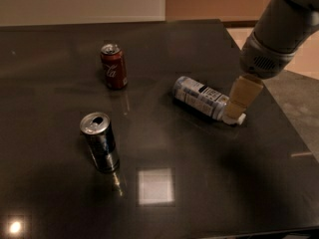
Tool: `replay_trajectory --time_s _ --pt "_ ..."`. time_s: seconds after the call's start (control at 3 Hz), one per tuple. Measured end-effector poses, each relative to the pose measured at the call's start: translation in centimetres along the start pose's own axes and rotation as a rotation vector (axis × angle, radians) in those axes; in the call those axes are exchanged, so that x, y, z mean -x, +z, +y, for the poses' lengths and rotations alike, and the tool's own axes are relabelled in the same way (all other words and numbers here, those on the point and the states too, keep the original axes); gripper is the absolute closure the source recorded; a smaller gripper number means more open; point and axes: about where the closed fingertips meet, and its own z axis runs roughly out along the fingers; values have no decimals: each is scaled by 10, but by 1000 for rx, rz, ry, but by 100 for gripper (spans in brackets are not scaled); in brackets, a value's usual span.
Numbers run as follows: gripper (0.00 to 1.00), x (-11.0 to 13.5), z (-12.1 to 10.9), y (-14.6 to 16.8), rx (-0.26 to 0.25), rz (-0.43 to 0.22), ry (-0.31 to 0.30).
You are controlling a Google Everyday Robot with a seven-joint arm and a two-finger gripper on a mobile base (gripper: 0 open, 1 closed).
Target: Pick blue plastic bottle
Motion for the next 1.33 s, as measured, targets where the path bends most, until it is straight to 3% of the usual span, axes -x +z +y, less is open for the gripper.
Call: replay_trajectory --time_s 0.67,1.33 --pt "0 6 -22 38 49 15 57" --pt "0 20 -18 64 102 22 71"
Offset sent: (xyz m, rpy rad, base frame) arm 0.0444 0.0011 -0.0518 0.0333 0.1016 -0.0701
